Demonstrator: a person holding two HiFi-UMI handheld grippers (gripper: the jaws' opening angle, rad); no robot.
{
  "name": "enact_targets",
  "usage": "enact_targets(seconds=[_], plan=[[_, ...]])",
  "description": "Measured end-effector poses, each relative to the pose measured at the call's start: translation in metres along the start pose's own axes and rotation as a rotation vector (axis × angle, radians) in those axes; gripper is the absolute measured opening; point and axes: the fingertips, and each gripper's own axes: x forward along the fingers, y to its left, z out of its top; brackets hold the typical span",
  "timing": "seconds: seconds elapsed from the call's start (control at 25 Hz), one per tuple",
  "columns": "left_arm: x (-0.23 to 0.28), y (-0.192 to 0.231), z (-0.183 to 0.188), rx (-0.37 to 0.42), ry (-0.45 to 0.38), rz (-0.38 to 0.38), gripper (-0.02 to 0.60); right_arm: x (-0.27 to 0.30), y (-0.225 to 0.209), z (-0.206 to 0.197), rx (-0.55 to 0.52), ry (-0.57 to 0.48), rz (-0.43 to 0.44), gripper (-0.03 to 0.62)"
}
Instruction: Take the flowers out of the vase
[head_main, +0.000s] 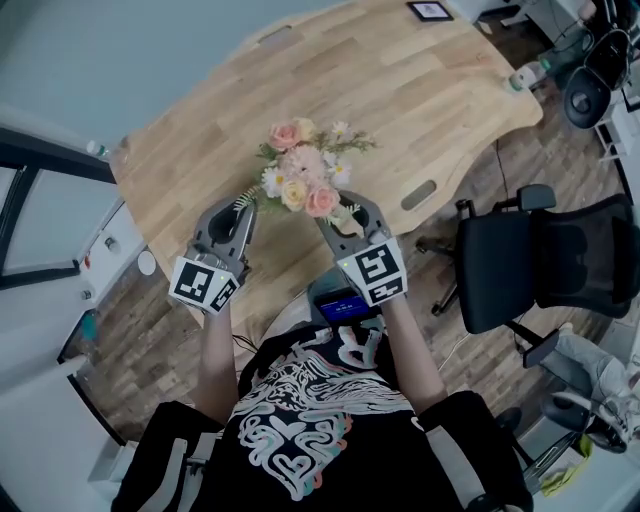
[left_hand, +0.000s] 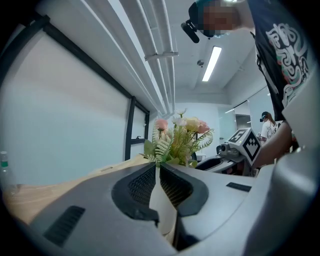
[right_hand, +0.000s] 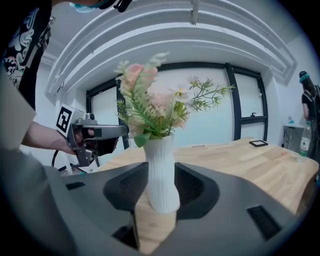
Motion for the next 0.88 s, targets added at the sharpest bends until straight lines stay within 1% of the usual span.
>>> enact_targets(seconds=[0.04, 0.08, 0.16, 0.2, 0.28, 0.32, 0.36, 0.4, 0.44, 0.48, 0.56, 0.6, 0.64, 0.72, 0.76, 0.88], plan=[[0.001, 0.000, 0.000, -0.006, -0.006, -0.016, 0.006, 0.004, 0.000, -0.001, -0.010, 0.011, 0.009, 0.135], [0.002, 0.001, 0.001, -0.016, -0.014, -0.032, 0.008, 0.008, 0.000, -0.002, -0.020, 0.020, 0.018, 0.164], [0.007, 0.003, 0.001, -0.032, -0.025, -0.062, 0.009, 0.017, -0.002, -0.002, -0.035, 0.030, 0.035, 0.180], [0.010, 0.003, 0.001, -0.035, -0.023, -0.079, 0.019, 0.021, -0.003, -0.003, -0.040, 0.035, 0.039, 0.211], [0.016, 0.001, -0.002, -0.021, -0.006, -0.127, 0.132, 0.029, -0.006, -0.005, -0.049, 0.045, 0.044, 0.230], [0.018, -0.003, -0.003, -0.003, 0.006, -0.157, 0.174, 0.032, -0.007, -0.006, -0.054, 0.046, 0.045, 0.247], [0.019, -0.006, -0.005, 0.020, 0.021, -0.186, 0.212, 0.034, -0.008, -0.005, -0.059, 0.044, 0.047, 0.247], [0.021, -0.010, -0.005, 0.042, 0.035, -0.210, 0.236, 0.036, -0.008, -0.004, -0.065, 0.040, 0.050, 0.253], [0.022, -0.012, -0.005, 0.057, 0.044, -0.229, 0.238, 0.038, -0.008, -0.003, -0.071, 0.038, 0.054, 0.270], [0.023, -0.014, -0.003, 0.066, 0.046, -0.241, 0.262, 0.039, -0.008, -0.002, -0.077, 0.036, 0.059, 0.270], [0.026, -0.014, 0.002, 0.076, 0.036, -0.248, 0.268, 0.042, -0.009, 0.000, -0.089, 0.035, 0.065, 0.270], [0.028, -0.013, 0.005, 0.080, 0.027, -0.248, 0.268, 0.044, -0.010, 0.000, -0.093, 0.036, 0.068, 0.291], [0.029, -0.012, 0.007, 0.083, 0.018, -0.249, 0.268, 0.046, -0.009, 0.001, -0.095, 0.037, 0.073, 0.331], [0.032, -0.011, 0.011, 0.087, 0.006, -0.264, 0.280, 0.050, -0.007, 0.004, -0.101, 0.034, 0.089, 0.333], [0.033, -0.012, 0.012, 0.088, 0.005, -0.278, 0.307, 0.052, -0.006, 0.006, -0.108, 0.030, 0.097, 0.333], [0.036, -0.016, 0.012, 0.098, 0.009, -0.317, 0.308, 0.057, -0.005, 0.011, -0.122, 0.025, 0.110, 0.333]])
